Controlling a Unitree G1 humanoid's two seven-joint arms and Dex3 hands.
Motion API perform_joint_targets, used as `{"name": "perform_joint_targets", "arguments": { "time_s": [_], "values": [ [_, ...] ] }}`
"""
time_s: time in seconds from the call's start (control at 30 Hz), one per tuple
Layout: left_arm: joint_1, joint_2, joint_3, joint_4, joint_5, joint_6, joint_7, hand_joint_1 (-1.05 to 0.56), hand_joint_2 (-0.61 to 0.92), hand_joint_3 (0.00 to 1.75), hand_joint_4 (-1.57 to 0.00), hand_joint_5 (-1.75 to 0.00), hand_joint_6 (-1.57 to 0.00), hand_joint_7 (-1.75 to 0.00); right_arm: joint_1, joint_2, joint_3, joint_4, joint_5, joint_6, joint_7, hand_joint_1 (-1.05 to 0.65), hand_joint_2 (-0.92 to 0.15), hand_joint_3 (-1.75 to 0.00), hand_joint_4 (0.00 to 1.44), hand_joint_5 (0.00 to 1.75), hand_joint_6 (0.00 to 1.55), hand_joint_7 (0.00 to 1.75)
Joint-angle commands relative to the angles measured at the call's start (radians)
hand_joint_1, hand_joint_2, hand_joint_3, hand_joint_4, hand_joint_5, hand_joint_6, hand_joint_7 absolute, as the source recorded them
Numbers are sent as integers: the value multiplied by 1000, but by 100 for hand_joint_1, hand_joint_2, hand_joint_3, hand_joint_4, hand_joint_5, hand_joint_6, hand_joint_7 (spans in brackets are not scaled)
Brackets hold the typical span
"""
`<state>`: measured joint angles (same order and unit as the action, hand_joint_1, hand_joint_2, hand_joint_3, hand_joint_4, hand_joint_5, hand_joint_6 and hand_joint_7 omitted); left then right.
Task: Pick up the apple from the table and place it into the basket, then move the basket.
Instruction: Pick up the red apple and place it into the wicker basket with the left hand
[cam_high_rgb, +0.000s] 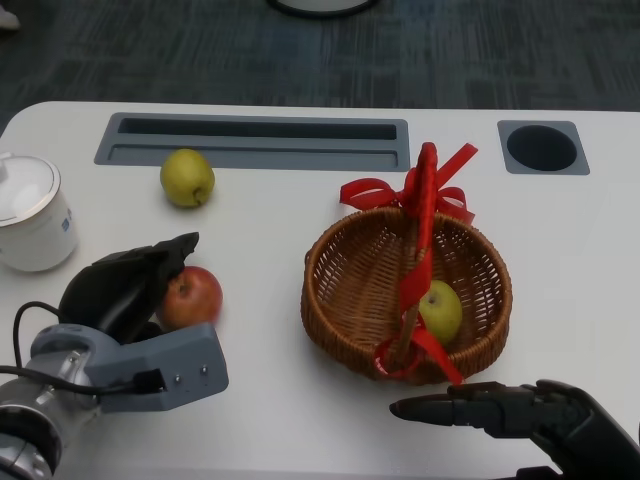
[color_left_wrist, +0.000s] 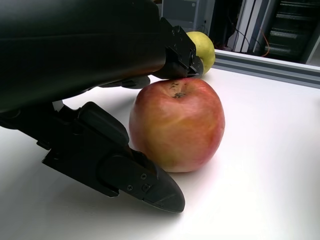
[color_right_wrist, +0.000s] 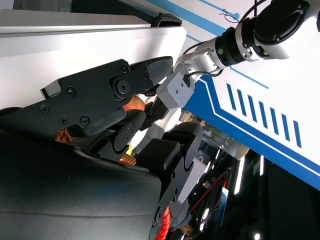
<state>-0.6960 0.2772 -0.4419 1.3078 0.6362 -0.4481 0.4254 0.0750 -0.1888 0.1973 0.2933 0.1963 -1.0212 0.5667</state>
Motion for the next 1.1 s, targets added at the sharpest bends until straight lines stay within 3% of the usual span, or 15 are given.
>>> {"name": "perform_joint_targets", "arguments": {
  "time_s": [0.03, 0.27, 0.33, 0.47, 0.57, 0.9, 1.1],
  "values": [
    [-13, -12, 13, 20, -20, 7, -45, -82, 71, 0, -27, 0, -25, 0, 18, -21, -14, -26, -6, 9, -12, -35, -80, 0, 82, 0, 75, 0],
    [-9, -35, 64, 17, -82, -37, -98, -78, 68, 0, -38, -4, -33, -3, 43, -26, -14, -50, -13, 23, -24, -36, -81, 0, 82, 0, 75, 0],
    [-4, -45, 101, 18, -123, -42, -134, -69, 68, 0, -53, -6, -46, -5, 45, -29, -13, -52, -11, 30, -24, -36, -81, 0, 82, 0, 75, 0],
    [1, -63, 151, 22, -175, -23, -170, -31, 74, 1, -101, -9, -90, -7, 43, -32, -12, -49, -4, 28, -22, -36, -81, 0, 82, 0, 76, 0],
    [9, -65, 152, 19, -174, -25, -150, -17, 78, 1, -120, -8, -109, -7, 44, -34, -13, -47, -6, 24, -22, -37, -82, 0, 82, 0, 76, 0],
    [51, -46, 192, -18, -218, -129, -156, -16, 79, 0, -129, -4, -115, -3, 36, -29, -9, -39, 1, 21, -19, -37, -83, 0, 83, 0, 77, 0],
    [96, -42, 250, -65, -295, -234, -228, -14, 78, 0, -131, -3, -117, -2, 31, -27, -6, -33, 1, 16, -19, -37, -83, 0, 84, 0, 77, 0]
  ]
}}
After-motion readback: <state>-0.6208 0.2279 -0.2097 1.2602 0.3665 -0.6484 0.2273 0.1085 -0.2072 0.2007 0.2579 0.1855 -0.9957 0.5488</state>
